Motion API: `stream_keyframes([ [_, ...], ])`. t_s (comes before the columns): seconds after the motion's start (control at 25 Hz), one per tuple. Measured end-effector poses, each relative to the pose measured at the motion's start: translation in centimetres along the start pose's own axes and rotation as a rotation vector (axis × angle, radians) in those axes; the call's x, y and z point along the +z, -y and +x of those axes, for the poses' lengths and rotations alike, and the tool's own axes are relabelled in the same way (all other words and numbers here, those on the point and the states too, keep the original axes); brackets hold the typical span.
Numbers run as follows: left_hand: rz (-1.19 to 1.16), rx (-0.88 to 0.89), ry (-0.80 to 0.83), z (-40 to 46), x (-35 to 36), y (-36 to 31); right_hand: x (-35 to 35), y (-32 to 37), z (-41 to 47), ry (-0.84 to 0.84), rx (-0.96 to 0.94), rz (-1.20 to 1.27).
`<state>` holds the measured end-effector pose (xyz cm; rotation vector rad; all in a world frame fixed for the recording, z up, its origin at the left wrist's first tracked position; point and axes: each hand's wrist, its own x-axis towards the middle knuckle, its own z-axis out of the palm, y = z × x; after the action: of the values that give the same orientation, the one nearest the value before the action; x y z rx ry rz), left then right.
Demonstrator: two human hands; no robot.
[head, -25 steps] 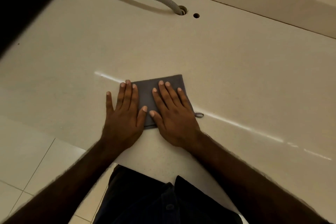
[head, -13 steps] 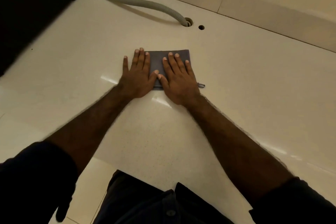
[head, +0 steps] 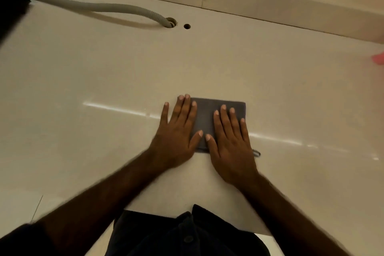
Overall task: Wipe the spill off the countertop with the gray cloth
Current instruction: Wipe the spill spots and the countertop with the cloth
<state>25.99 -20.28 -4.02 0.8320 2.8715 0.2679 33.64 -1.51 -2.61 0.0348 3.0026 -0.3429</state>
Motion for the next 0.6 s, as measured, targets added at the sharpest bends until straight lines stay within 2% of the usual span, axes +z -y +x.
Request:
stream_keyframes([
  [0.12, 0.005, 0.076, -0.009, -0.9, 1.1, -2.7, 0.0, -1.2, -4.2, 0.009, 0.126, 0.011],
  [0.28, 0.031, 0.171, 0.01, 2.3, 1.4, -5.1, -1.1, -2.9, -3.9, 0.013, 0.257, 0.005],
  [0.44, 0.076, 0.209, 0.034, 9.4, 0.9, -6.5, -2.9, -7.0, 0.8, 0.027, 0.294, -0.006],
  [0.6, 0.115, 0.156, 0.026, 15.4, -0.3, -4.8, -3.6, -8.4, 8.1, 0.009, 0.308, 0.015],
])
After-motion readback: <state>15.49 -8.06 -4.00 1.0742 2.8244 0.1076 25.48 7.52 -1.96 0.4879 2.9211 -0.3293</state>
